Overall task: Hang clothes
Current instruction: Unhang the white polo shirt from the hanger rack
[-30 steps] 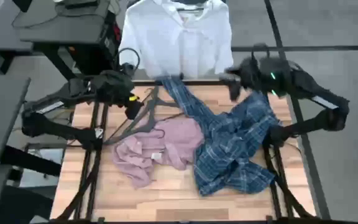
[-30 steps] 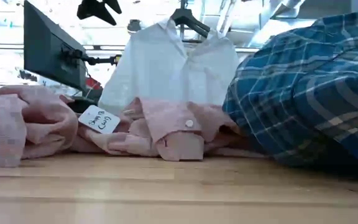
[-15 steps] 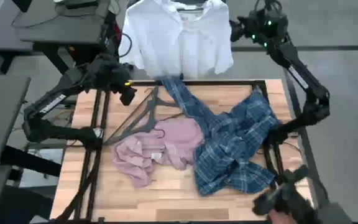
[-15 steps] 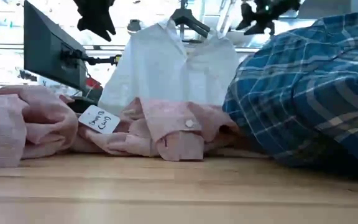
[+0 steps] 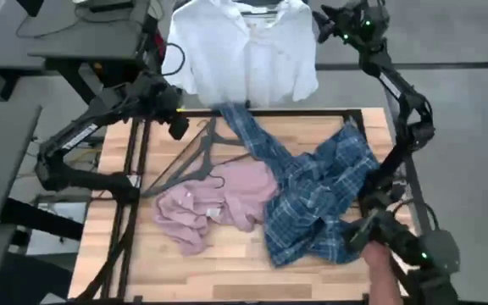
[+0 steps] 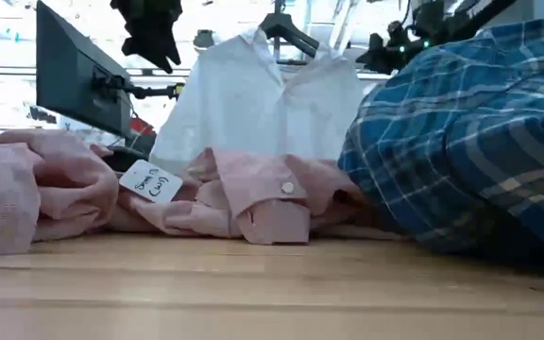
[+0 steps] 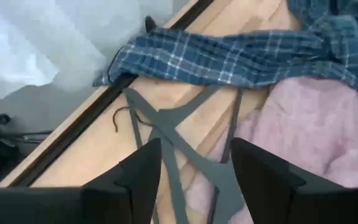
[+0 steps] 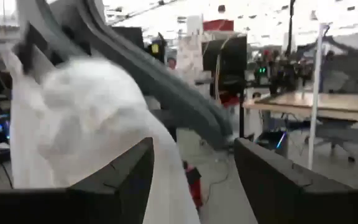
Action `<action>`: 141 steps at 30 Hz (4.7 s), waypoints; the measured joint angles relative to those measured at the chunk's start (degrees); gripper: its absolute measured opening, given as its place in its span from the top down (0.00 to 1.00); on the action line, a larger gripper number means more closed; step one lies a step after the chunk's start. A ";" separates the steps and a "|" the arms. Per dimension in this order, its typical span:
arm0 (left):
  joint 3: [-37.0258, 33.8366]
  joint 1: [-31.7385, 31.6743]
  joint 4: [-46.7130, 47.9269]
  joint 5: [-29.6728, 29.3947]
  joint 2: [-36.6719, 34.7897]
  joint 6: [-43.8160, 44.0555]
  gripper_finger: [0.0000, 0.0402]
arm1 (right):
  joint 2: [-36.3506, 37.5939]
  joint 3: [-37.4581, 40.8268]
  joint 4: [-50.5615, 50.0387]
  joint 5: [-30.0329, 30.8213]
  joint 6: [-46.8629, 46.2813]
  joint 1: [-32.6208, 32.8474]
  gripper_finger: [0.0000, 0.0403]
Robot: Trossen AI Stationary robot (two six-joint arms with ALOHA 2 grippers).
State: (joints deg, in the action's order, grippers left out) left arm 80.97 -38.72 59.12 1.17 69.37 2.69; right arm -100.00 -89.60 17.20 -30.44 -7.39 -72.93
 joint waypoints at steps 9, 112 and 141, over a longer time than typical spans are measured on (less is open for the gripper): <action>-0.02 0.00 -0.15 -0.19 2.98 3.73 0.56 | -4.42 -2.52 10.17 -14.29 -10.63 1.96 0.48; 35.66 27.74 -29.34 -2.76 12.40 -11.47 0.56 | 29.56 -19.74 -44.07 -12.20 13.15 38.12 0.92; 41.00 27.45 -19.81 -7.19 13.98 -18.33 0.56 | 27.61 -19.71 -43.94 -7.02 15.92 38.81 0.92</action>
State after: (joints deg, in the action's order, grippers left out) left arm 121.97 -11.27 39.31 -6.02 83.35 -15.64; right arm -72.39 -109.32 -26.74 -37.45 8.53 -34.12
